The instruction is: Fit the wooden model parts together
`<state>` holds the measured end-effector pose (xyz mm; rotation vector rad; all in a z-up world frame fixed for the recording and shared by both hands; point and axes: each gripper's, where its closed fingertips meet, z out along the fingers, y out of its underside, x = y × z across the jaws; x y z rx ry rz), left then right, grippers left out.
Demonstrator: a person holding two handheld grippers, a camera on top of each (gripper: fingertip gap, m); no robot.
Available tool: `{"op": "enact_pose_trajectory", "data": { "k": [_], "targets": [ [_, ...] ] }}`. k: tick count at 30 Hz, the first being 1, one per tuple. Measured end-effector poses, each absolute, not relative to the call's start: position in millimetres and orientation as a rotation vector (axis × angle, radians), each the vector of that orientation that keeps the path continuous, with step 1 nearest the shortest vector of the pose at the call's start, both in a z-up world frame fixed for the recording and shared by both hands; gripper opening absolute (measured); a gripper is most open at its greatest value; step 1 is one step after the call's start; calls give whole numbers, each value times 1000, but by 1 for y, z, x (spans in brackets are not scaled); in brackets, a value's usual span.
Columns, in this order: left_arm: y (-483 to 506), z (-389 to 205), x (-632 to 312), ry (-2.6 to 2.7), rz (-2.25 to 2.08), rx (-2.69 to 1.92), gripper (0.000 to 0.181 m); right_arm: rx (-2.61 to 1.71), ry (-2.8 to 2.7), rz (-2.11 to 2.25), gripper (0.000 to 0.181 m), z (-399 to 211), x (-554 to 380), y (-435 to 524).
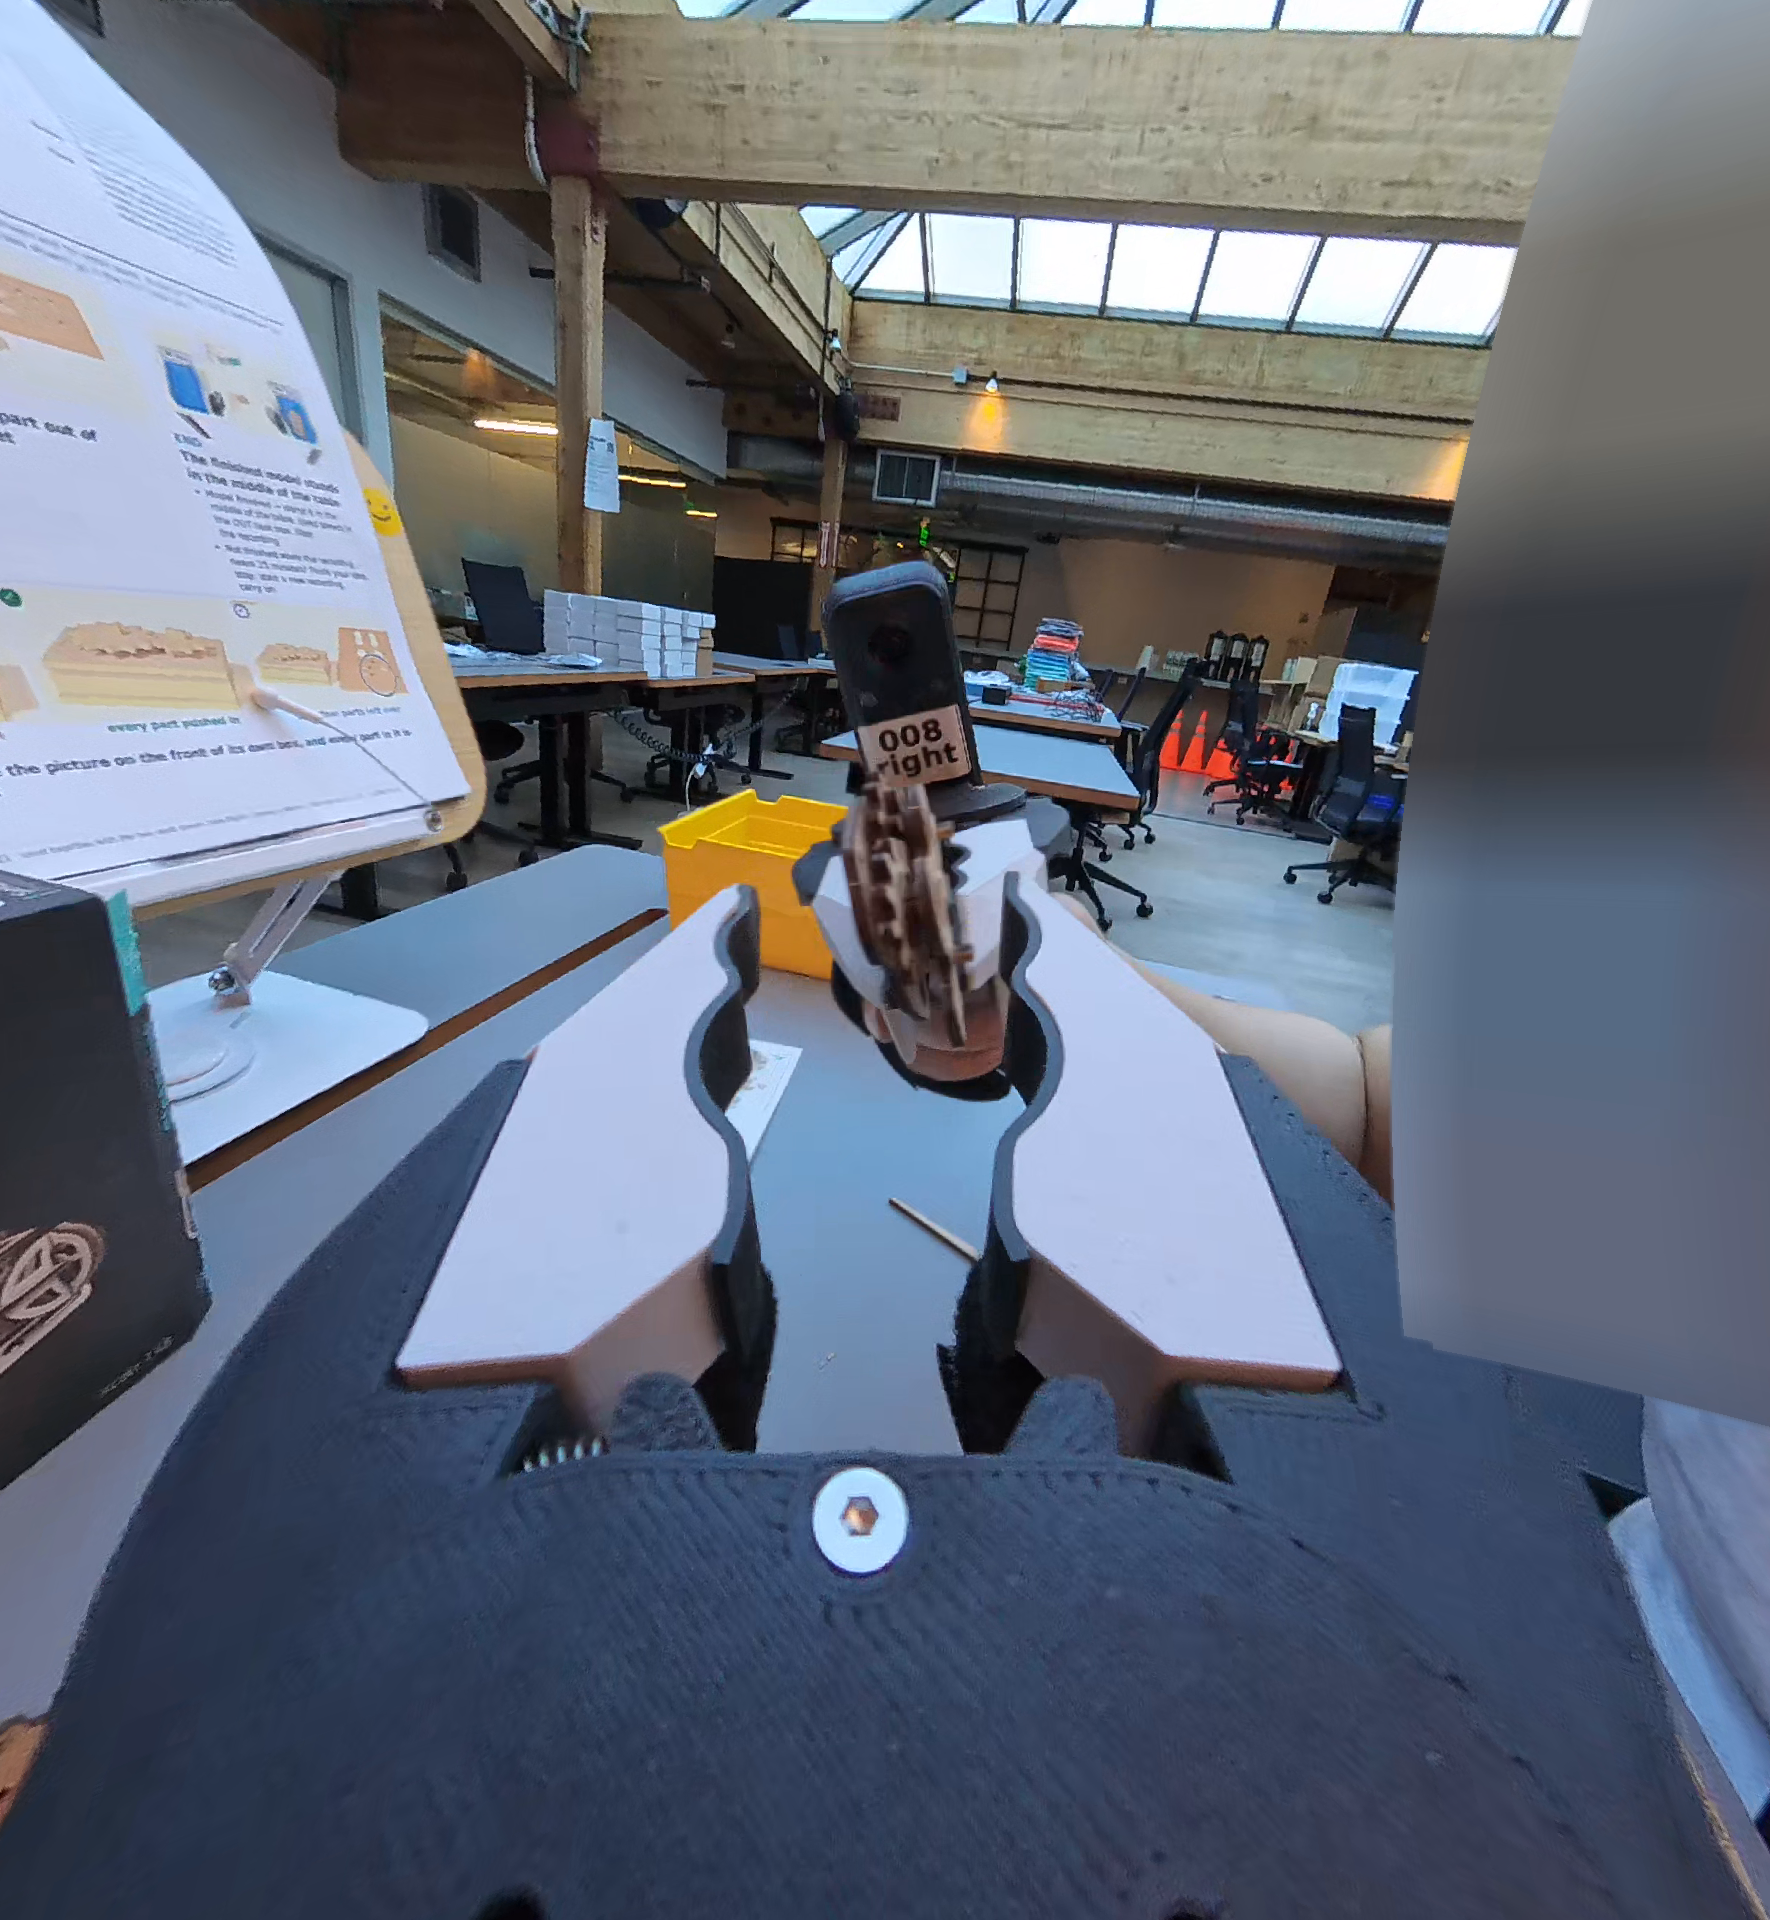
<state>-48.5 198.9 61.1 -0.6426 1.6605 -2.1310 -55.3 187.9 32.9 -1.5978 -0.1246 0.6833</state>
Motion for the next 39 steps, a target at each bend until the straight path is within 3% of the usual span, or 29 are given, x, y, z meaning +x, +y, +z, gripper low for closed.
{"op": "enact_pose_trajectory", "data": {
  "k": [6, 9, 21, 24, 35, 36, 38, 39],
  "targets": [
    [192, 47, -51, 1822, -2179, -655, 41, -1728, -142, 740, 13, 13, -66, 191],
    [184, 37, -55, 1926, -2209, -665, 16, -1741, -143, 723, 13, 10, -65, 192],
    [181, 38, -49, 1902, -2357, -859, 14, -1685, -116, 755, 15, 20, -61, 189],
    [186, 54, -54, 1793, -2474, -781, 28, -1606, -94, 789, 14, 30, -58, 188],
    [196, 44, -47, 1819, -2349, -800, 12, -1584, -87, 707, 14, 28, -50, 192],
    [196, 43, -47, 1841, -2327, -804, 13, -1583, -99, 703, 18, 29, -51, 192],
    [193, 38, -48, 1897, -2266, -800, 13, -1559, -68, 694, 44, 36, -46, 191],
    [191, 36, -47, 1917, -2238, -801, 13, -1548, -56, 669, 40, 39, -43, 191]
  ]
}}
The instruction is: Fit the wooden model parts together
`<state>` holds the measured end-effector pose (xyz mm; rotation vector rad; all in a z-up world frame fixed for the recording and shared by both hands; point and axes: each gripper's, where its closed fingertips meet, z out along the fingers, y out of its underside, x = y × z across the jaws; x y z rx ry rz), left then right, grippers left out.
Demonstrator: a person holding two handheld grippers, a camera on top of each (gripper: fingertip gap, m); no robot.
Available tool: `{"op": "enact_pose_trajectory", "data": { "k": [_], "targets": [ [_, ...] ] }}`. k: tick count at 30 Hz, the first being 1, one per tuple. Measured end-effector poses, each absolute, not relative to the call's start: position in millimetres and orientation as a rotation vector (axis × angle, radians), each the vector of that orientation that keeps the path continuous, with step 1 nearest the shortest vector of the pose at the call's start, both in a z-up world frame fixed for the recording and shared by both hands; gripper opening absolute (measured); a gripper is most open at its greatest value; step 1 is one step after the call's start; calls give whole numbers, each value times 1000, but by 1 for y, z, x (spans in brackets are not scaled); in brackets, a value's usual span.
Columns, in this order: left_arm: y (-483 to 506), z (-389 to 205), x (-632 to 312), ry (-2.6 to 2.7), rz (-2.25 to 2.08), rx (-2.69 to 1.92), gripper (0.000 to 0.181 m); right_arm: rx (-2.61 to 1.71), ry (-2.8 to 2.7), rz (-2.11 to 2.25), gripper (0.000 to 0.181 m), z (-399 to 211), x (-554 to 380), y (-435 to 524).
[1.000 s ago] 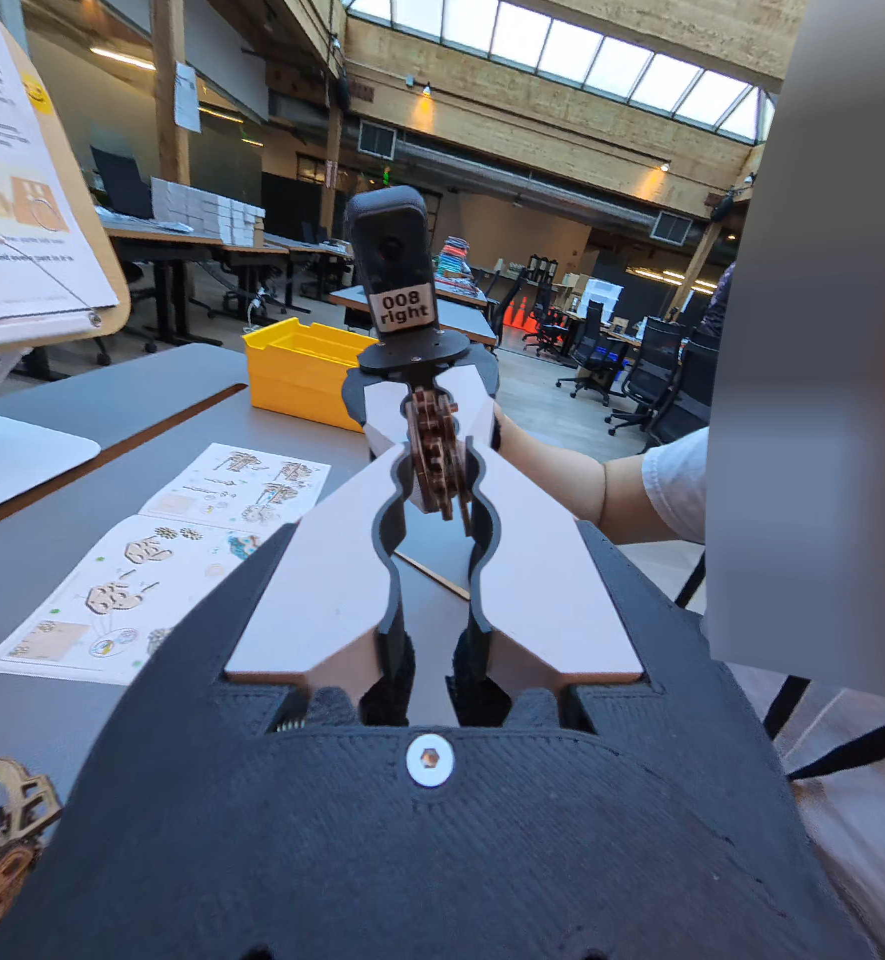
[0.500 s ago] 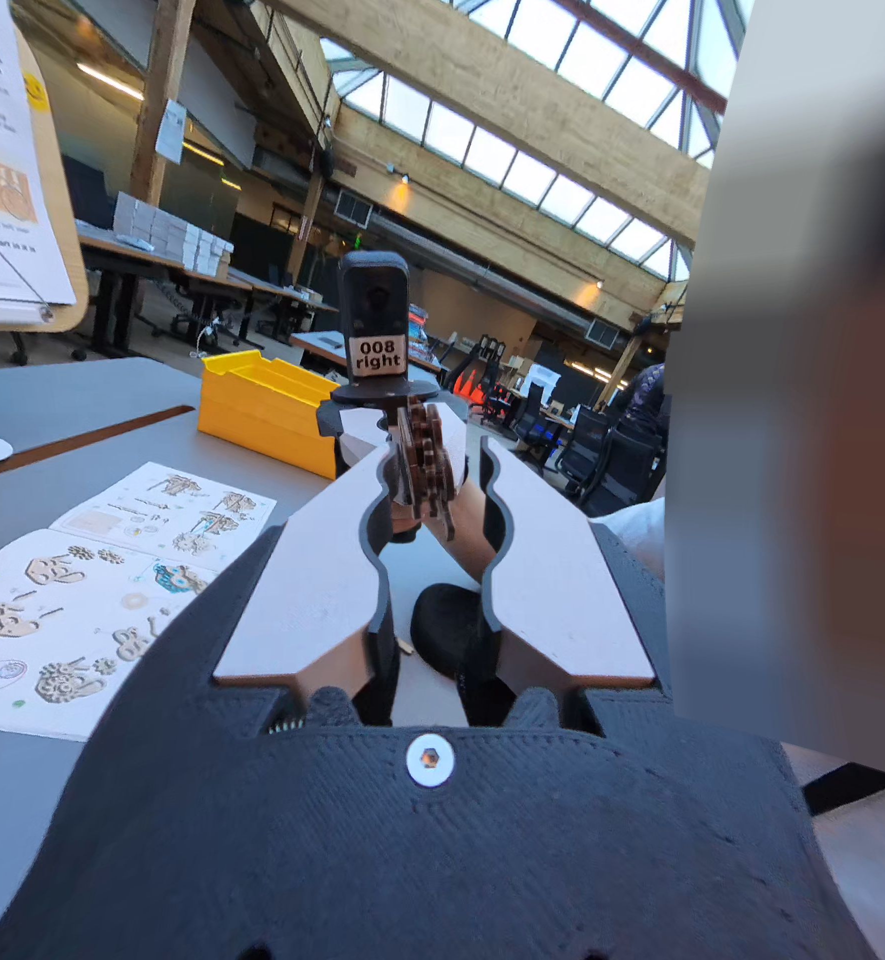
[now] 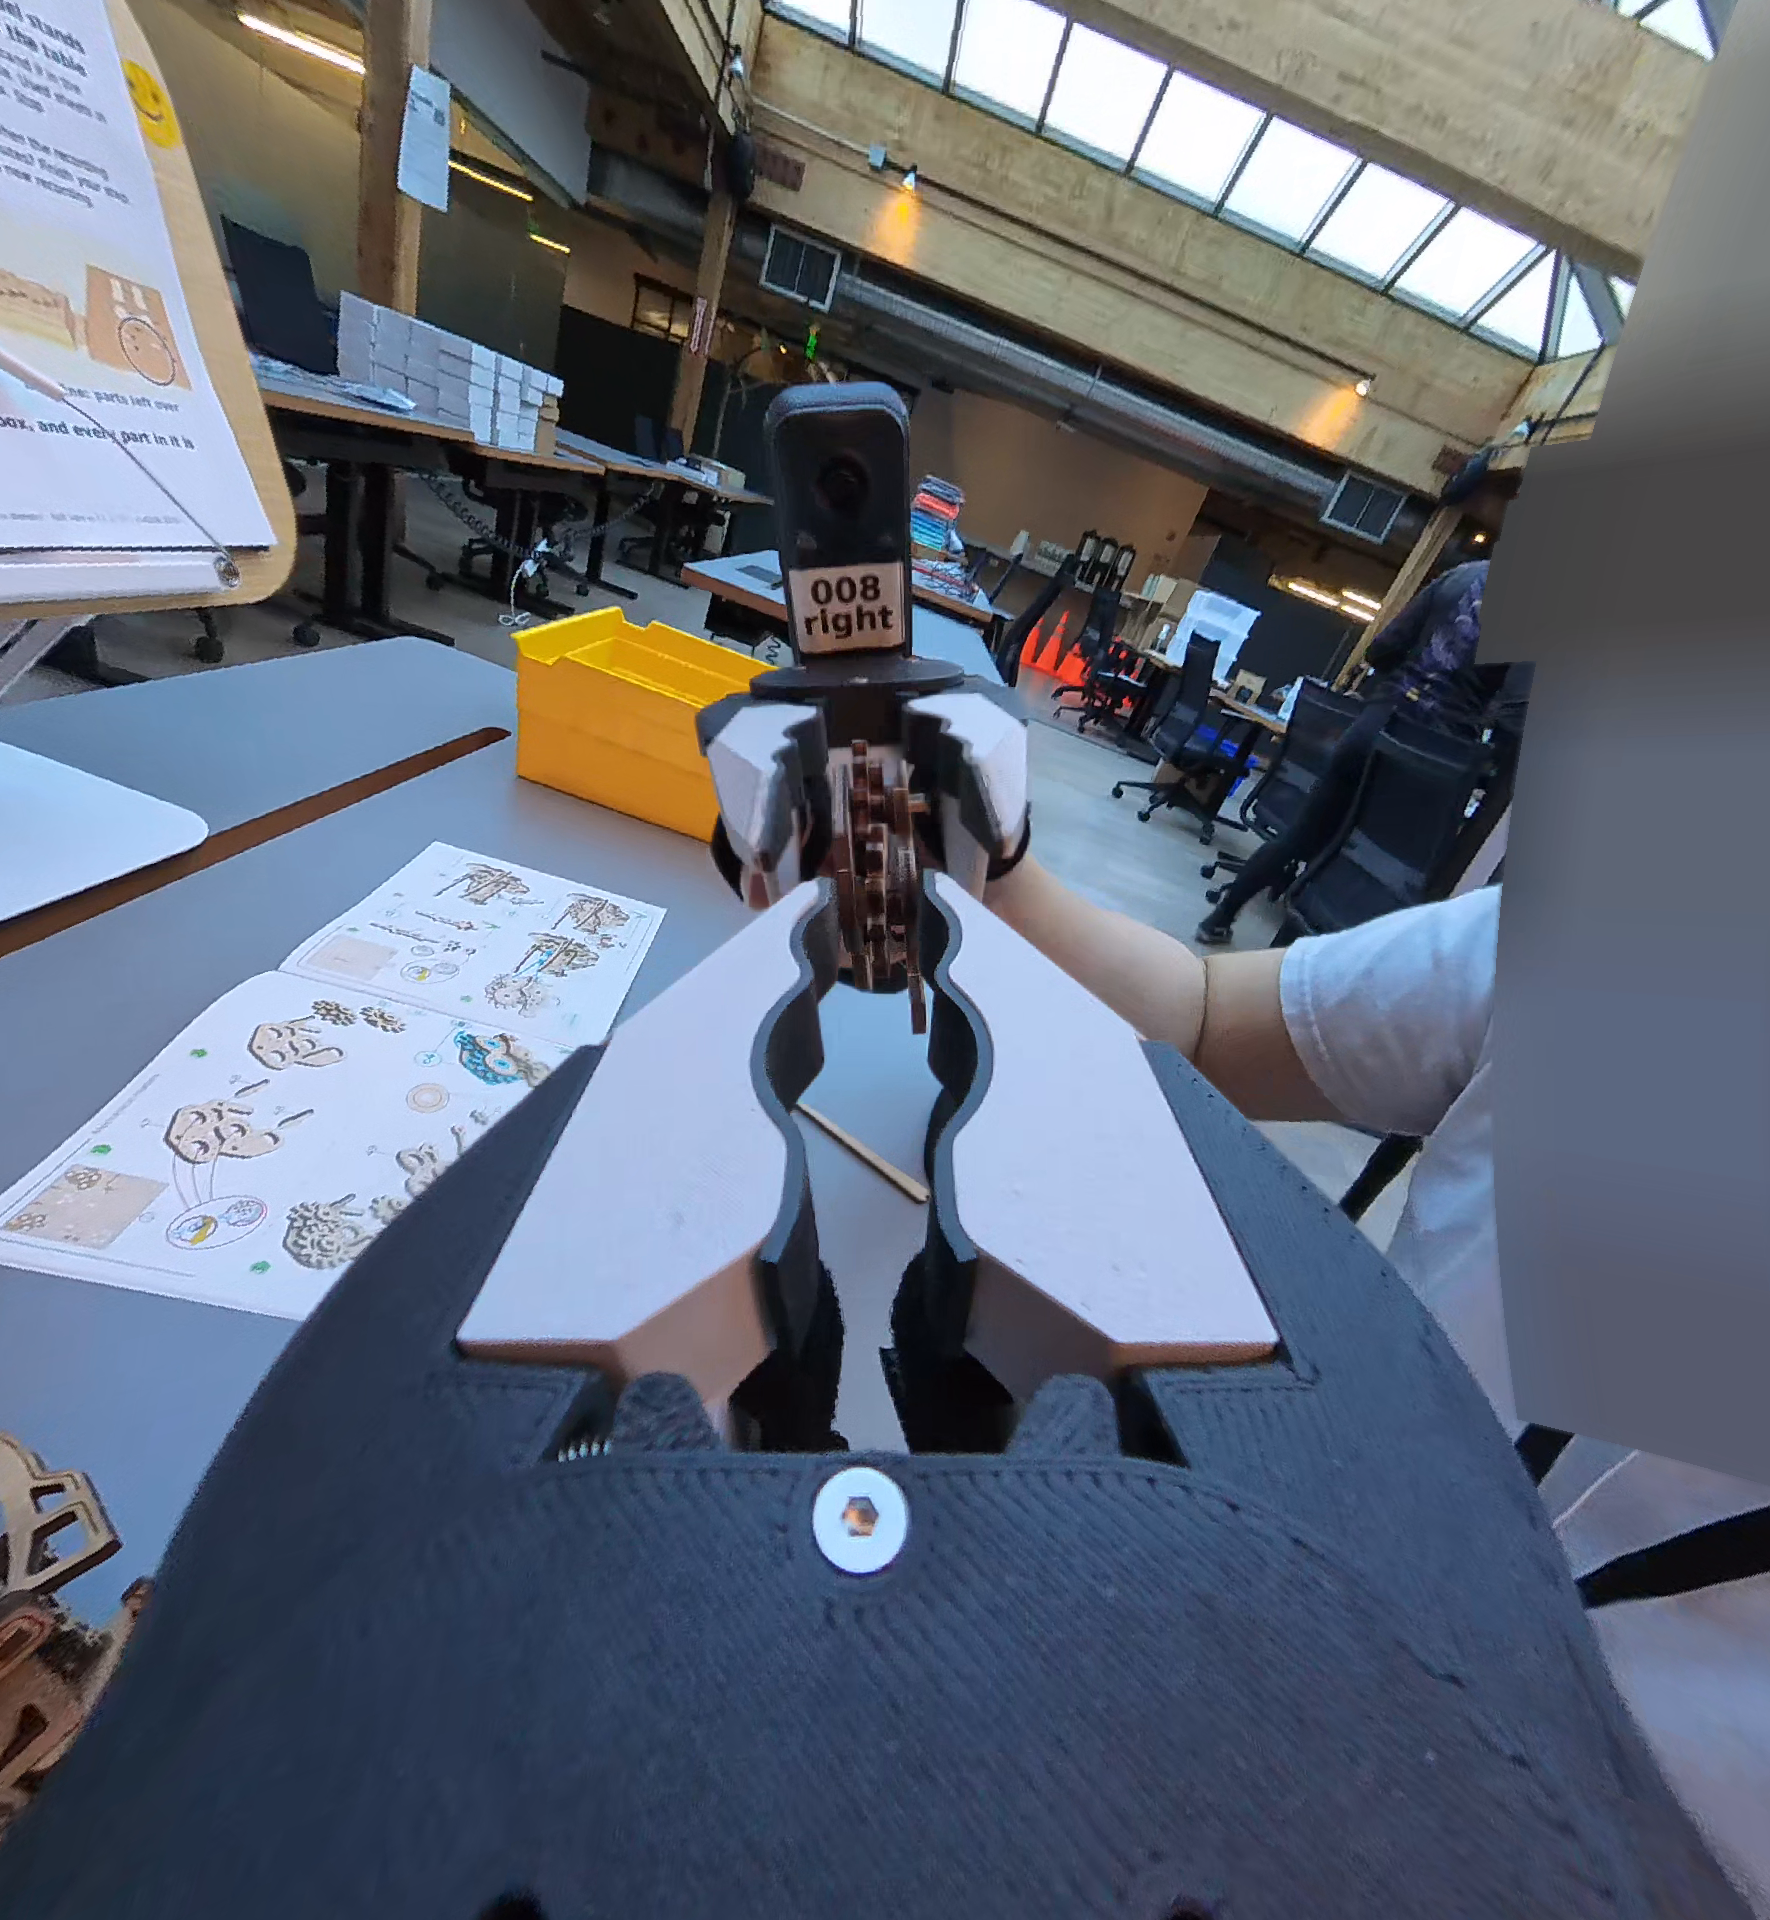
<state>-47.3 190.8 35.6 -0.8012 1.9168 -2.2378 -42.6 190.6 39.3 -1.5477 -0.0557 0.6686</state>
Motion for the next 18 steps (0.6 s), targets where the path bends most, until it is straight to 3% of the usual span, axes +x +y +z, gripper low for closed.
{"op": "enact_pose_trajectory", "data": {
  "k": [4, 18],
  "targets": [
    [177, 30, -52, 1977, -2129, -716, 13, -1639, -256, 411, 18, 32, -54, 188],
    [162, 47, -74, 1923, -1862, -378, 13, -1552, -522, 142, 13, 49, -76, 173]
  ]
}}
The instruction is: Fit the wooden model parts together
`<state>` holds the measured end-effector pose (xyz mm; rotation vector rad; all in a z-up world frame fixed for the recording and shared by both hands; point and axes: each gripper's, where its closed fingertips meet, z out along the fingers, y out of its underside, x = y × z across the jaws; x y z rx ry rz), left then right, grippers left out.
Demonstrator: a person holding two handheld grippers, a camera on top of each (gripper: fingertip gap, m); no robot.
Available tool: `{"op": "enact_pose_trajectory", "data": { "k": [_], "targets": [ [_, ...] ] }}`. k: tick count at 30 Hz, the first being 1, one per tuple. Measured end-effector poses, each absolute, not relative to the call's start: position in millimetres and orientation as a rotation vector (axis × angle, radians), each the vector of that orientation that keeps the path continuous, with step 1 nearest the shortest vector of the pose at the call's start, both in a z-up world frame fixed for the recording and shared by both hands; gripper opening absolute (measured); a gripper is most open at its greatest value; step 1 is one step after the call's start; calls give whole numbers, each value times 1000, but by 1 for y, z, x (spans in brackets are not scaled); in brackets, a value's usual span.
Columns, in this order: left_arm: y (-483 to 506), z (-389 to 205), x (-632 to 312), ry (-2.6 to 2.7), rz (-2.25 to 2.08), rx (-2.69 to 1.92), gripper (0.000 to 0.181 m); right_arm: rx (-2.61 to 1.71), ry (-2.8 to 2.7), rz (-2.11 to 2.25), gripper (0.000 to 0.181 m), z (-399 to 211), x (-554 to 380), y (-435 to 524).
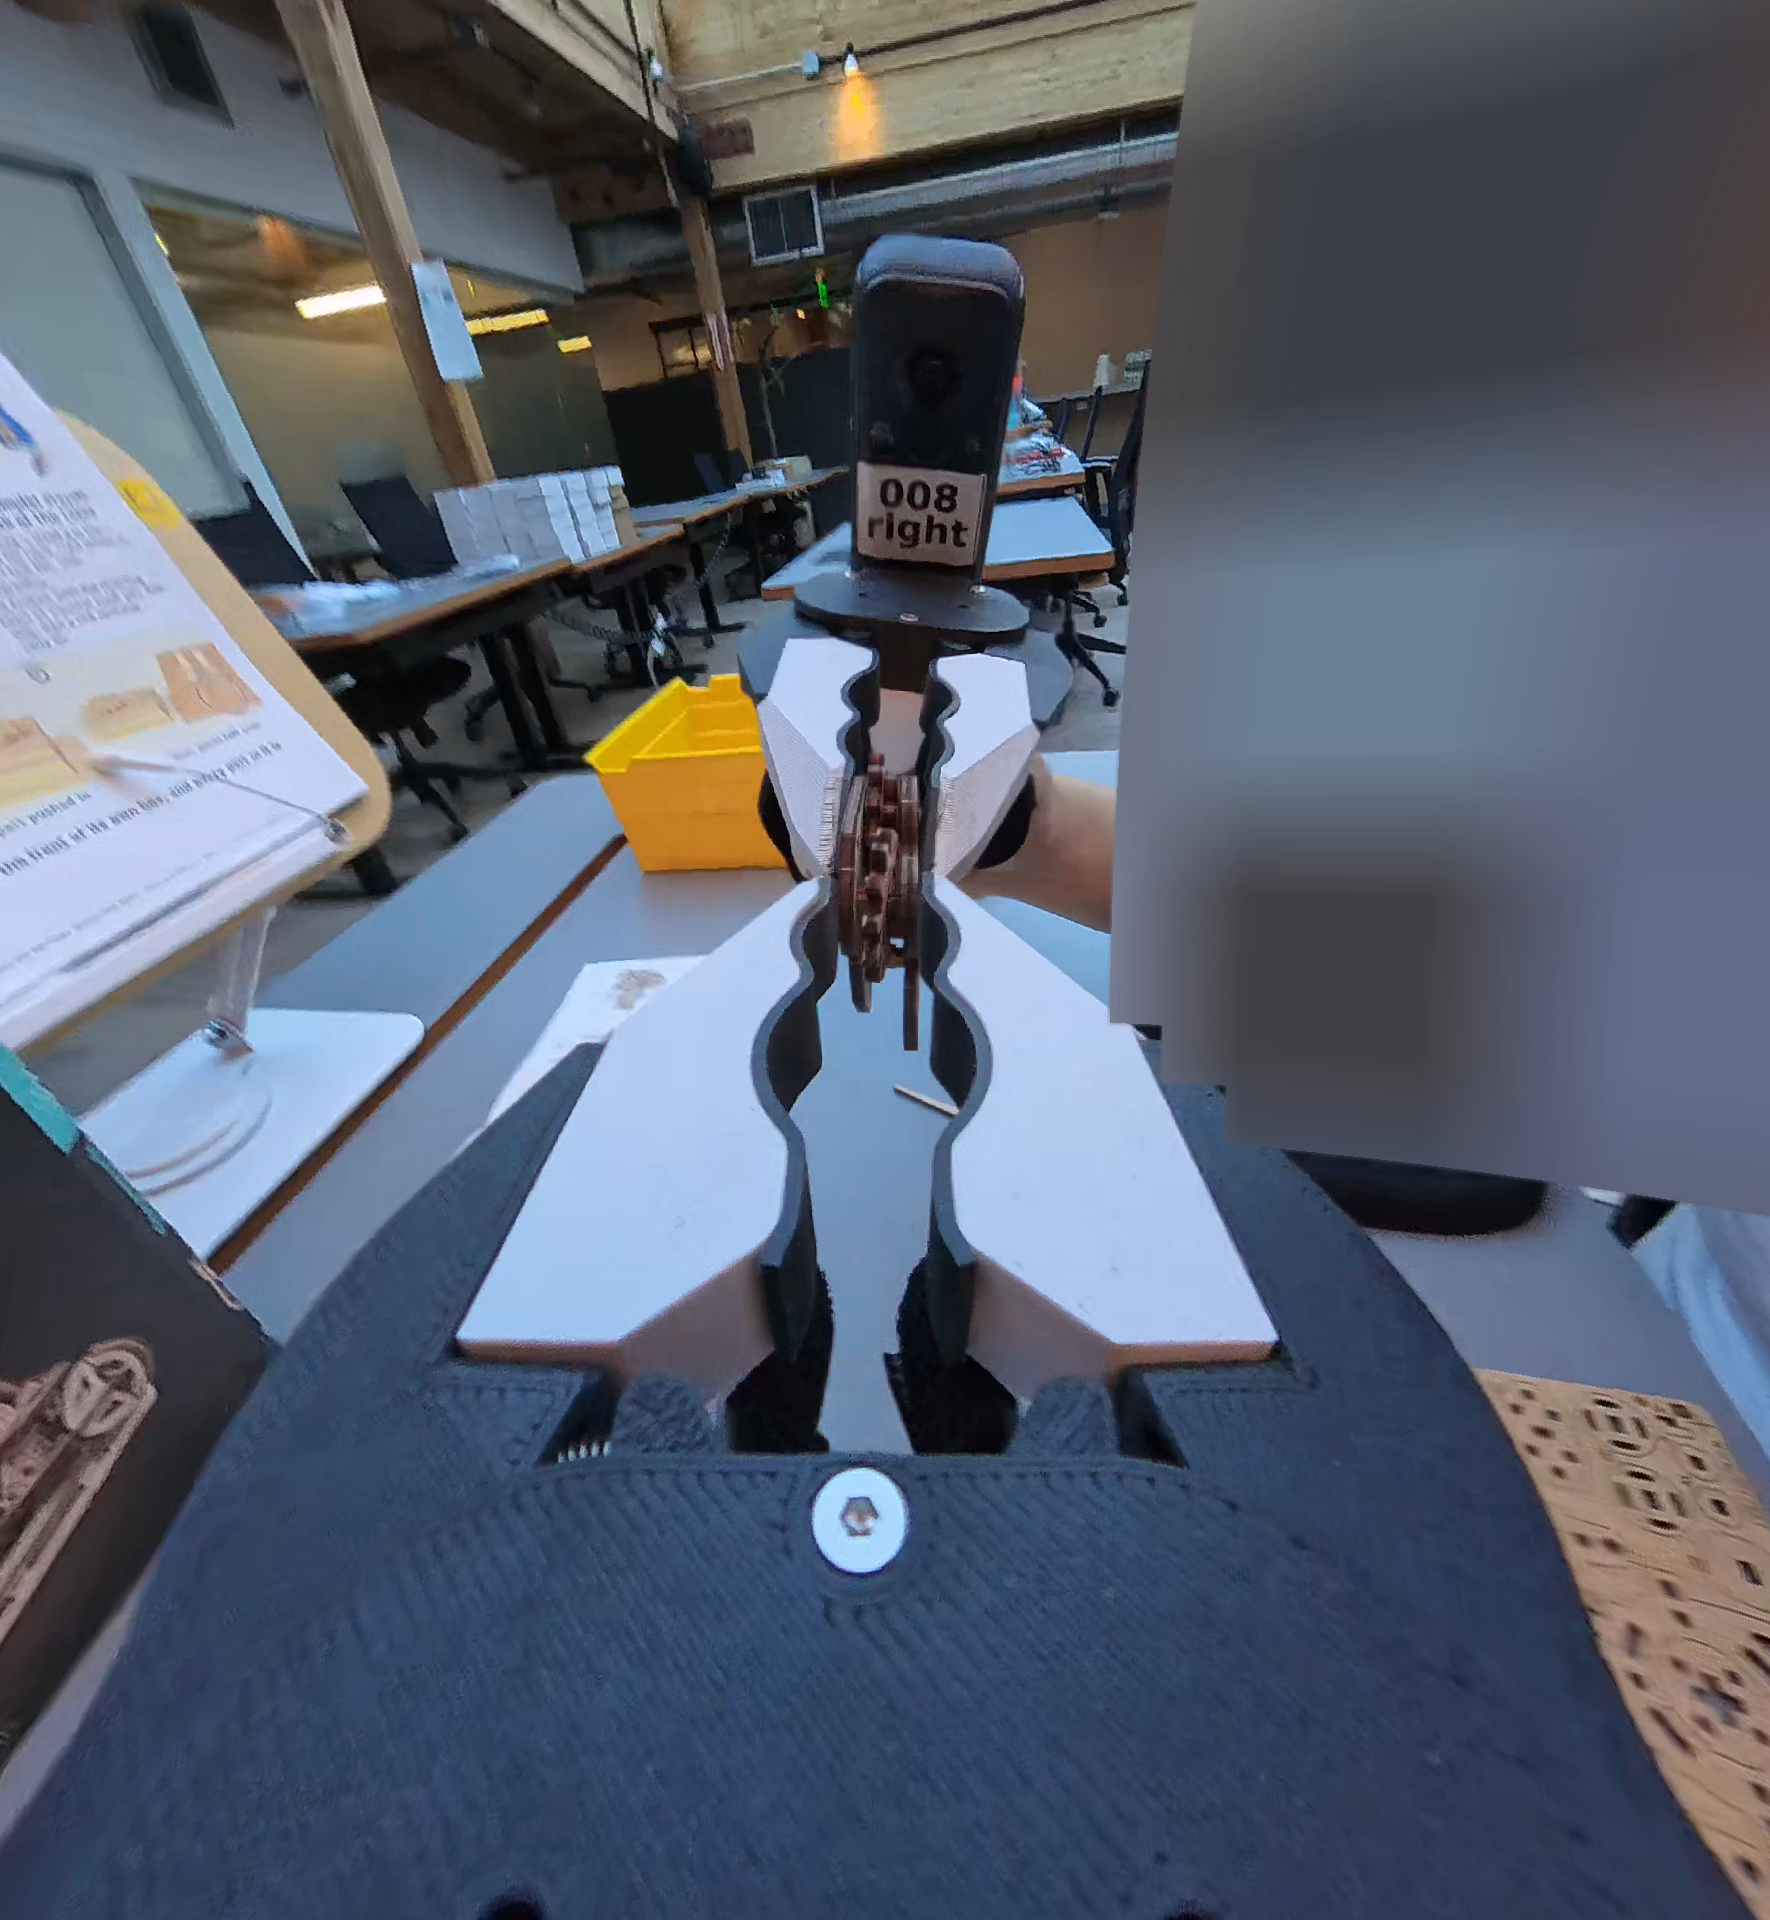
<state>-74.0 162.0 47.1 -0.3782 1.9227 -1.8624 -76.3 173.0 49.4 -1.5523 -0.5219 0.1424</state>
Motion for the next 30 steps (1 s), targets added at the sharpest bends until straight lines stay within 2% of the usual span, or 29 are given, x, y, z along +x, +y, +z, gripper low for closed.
{"op": "enact_pose_trajectory", "data": {
  "k": [9, 21, 26, 30],
  "targets": [
    [156, 49, -92, 1807, -1725, -97, 13, -1320, -725, -29, 14, 54, -96, 162],
    [152, 22, -83, 1940, -1373, -50, 12, -1548, -857, -215, 14, 31, -91, 163],
    [155, 15, -74, 1981, -1401, -132, 12, -1727, -760, -153, 13, 21, -78, 167],
    [164, 2, -56, 2068, -1577, -413, 13, -1751, -475, 193, 13, 9, -55, 178]
  ]
}}
